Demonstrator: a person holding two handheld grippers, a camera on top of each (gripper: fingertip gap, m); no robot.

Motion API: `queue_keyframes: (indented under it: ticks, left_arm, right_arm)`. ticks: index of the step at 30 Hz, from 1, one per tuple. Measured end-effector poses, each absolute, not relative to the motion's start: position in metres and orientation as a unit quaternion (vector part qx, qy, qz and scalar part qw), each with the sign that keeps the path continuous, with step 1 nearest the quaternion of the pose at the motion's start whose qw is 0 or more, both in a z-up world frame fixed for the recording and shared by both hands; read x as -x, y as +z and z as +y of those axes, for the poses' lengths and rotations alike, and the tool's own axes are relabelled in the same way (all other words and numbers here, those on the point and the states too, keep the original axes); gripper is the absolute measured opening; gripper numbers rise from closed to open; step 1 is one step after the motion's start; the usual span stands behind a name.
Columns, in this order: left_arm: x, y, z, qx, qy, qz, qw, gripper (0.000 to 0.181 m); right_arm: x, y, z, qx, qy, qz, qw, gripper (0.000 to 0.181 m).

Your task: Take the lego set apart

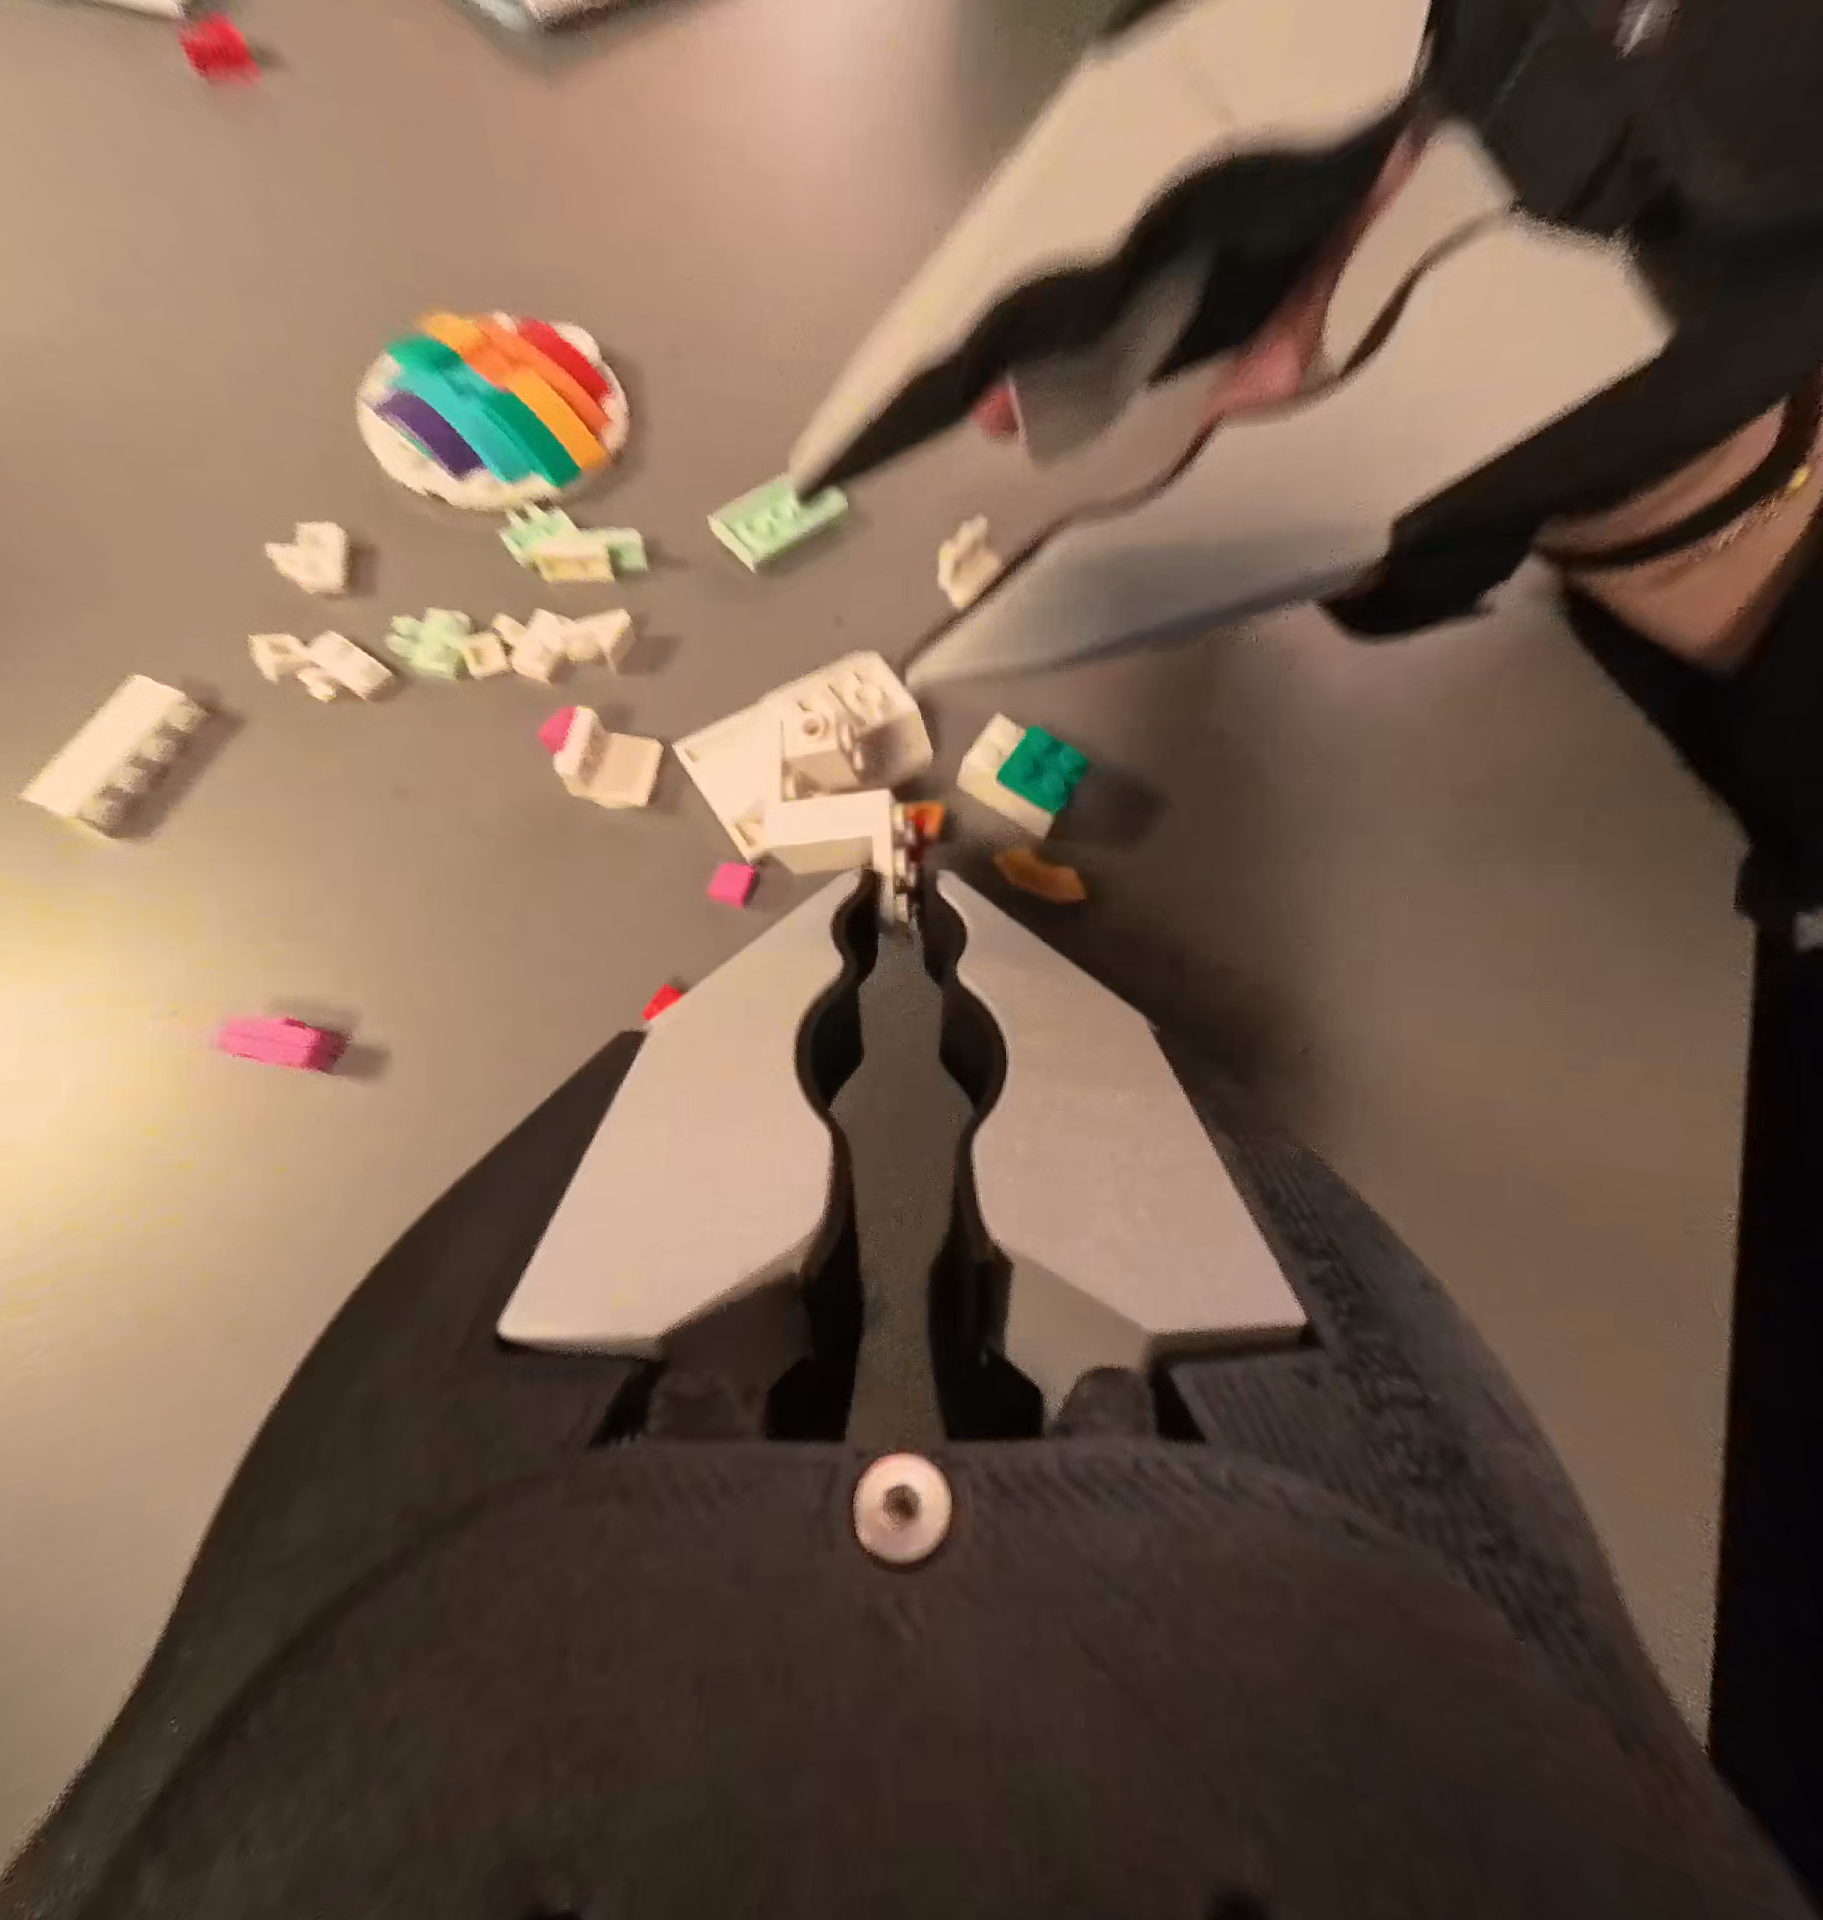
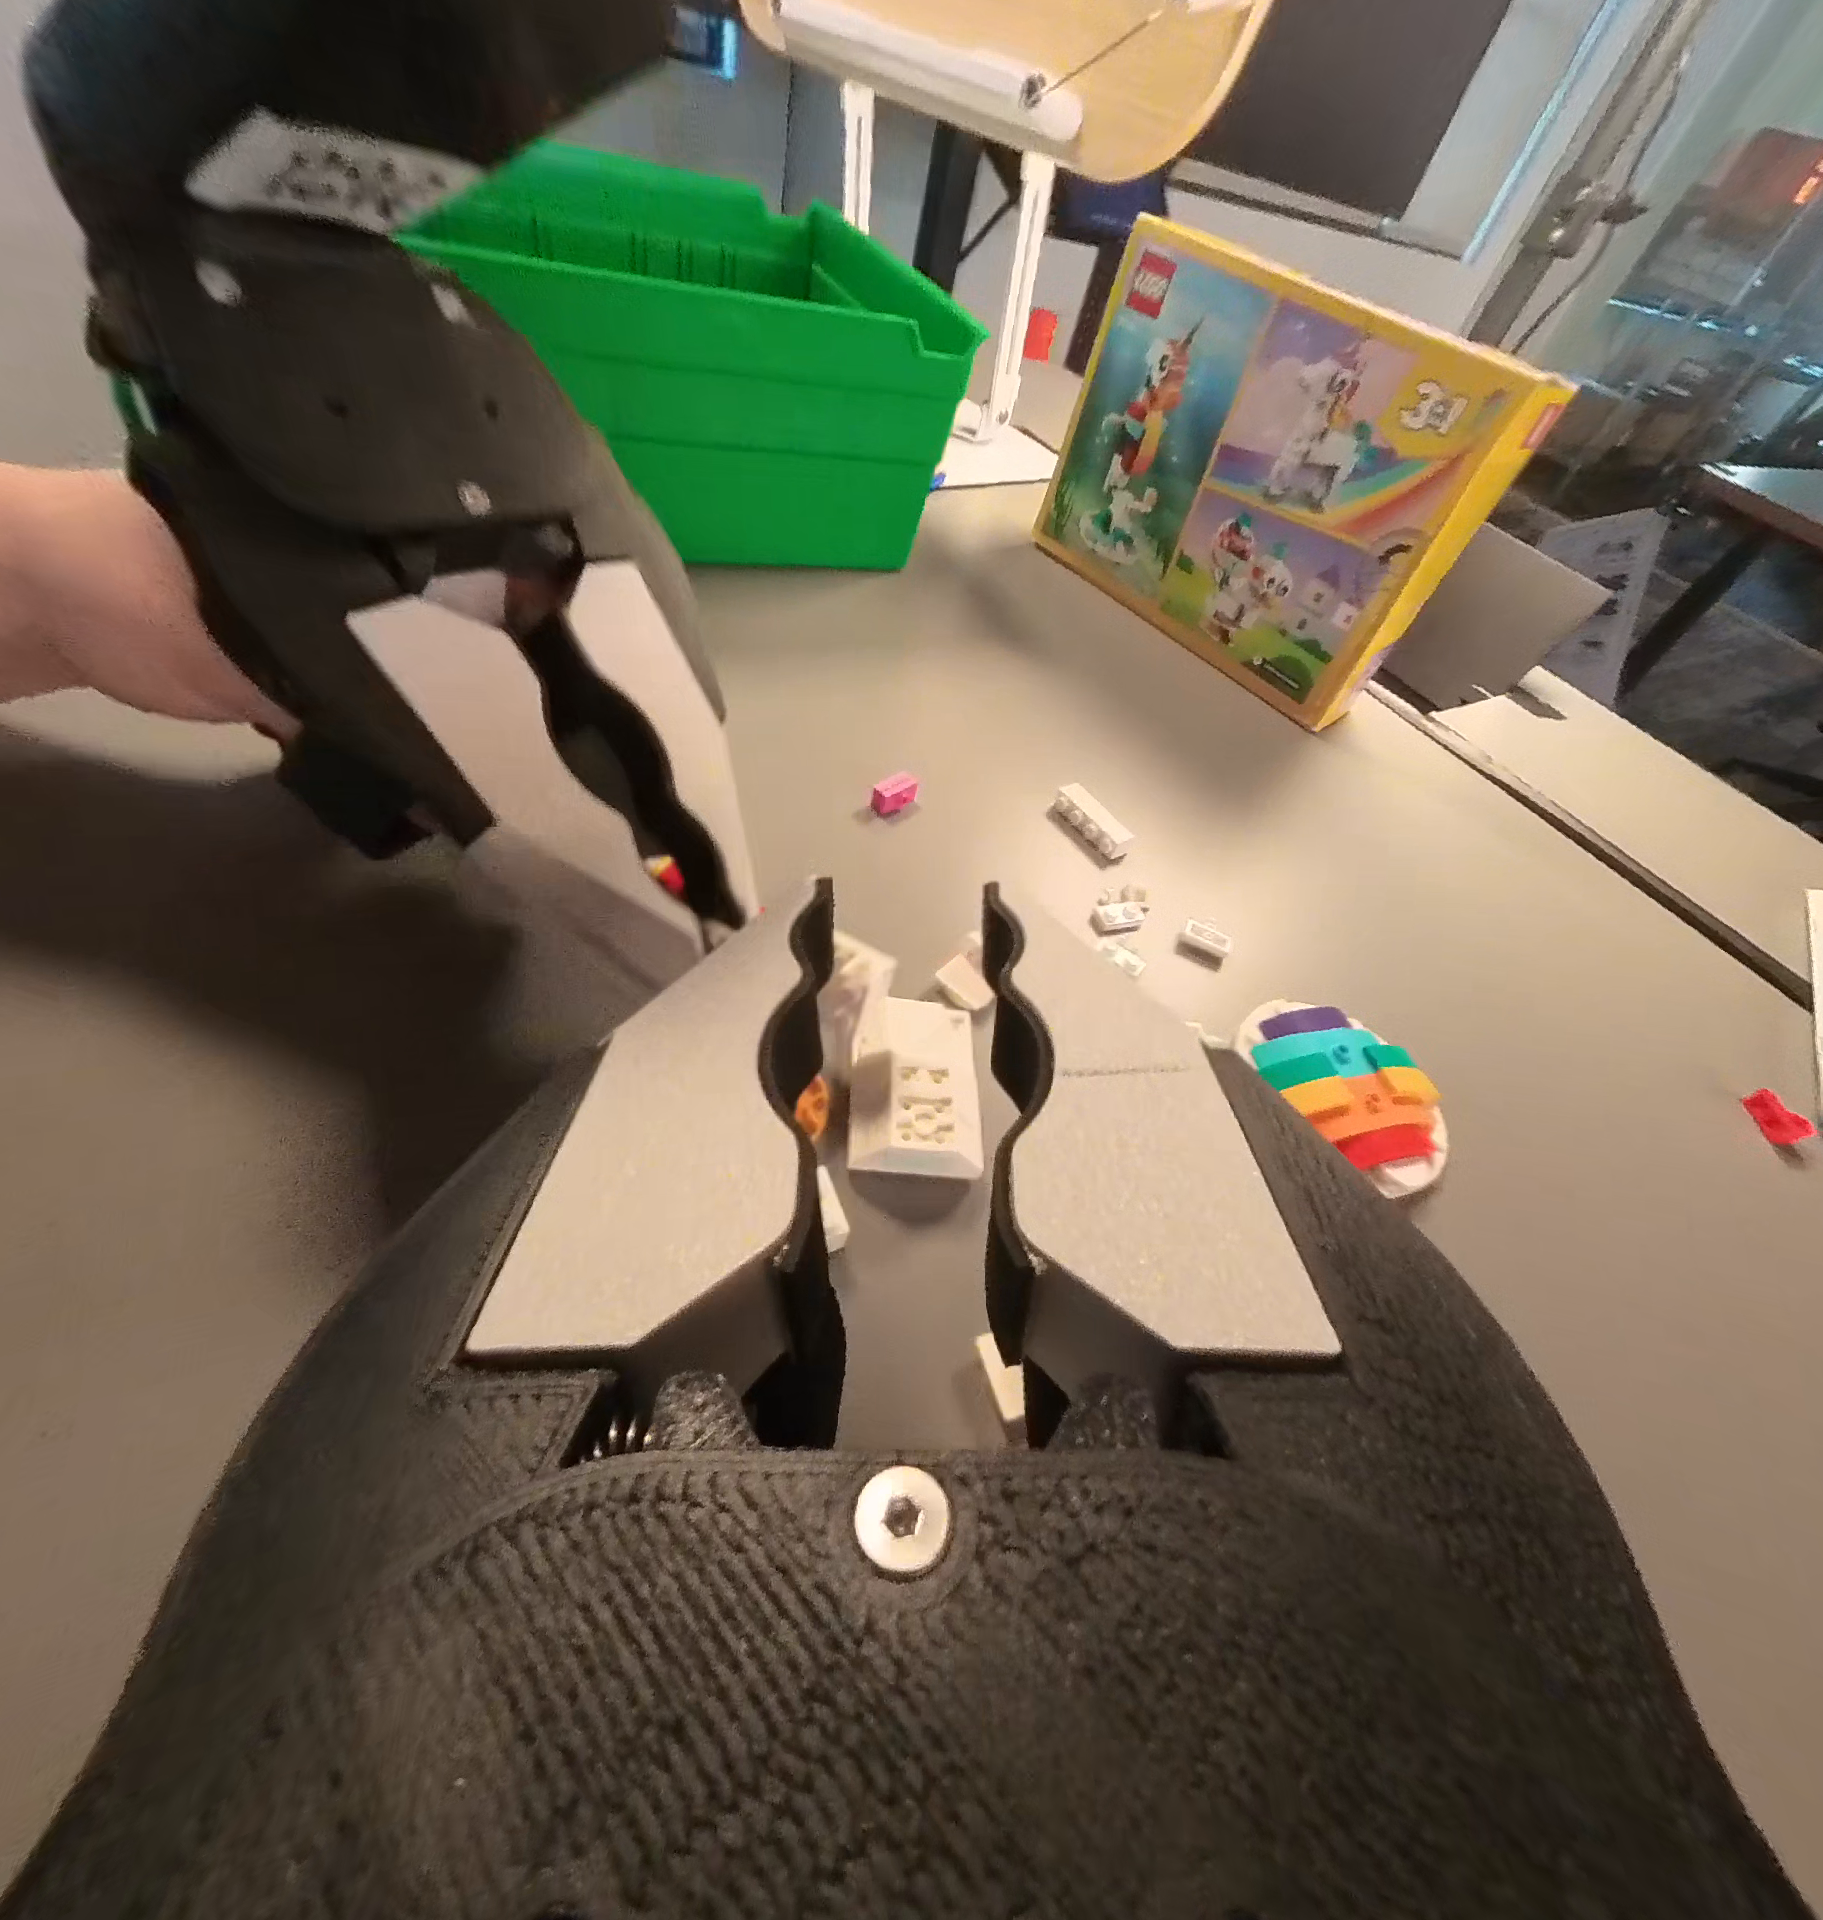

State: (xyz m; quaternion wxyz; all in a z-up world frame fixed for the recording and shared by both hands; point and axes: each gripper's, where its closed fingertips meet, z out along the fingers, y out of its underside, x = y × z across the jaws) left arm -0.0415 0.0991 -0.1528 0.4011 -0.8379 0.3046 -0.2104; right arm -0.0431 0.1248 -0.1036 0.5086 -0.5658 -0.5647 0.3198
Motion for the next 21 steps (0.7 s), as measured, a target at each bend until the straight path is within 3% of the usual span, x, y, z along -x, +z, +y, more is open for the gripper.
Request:
queue_keyframes:
  ticks: [1,9,21]
  left_arm:
    - [0.042,-0.146,0.101,0.831,-0.208,0.300,0.419,0.007]
    - [0.047,-0.127,0.102,0.805,-0.176,0.310,0.475,0.007]
    - [0.031,-0.123,0.092,0.788,-0.207,0.338,0.472,0.007]
  right_arm:
    - [0.045,-0.107,0.123,0.567,0.316,-0.569,0.505,0.025]
    - [0.052,-0.112,0.116,0.569,0.325,-0.565,0.501,0.016]
    - [0.050,-0.108,0.119,0.545,0.309,-0.576,0.525,0.012]
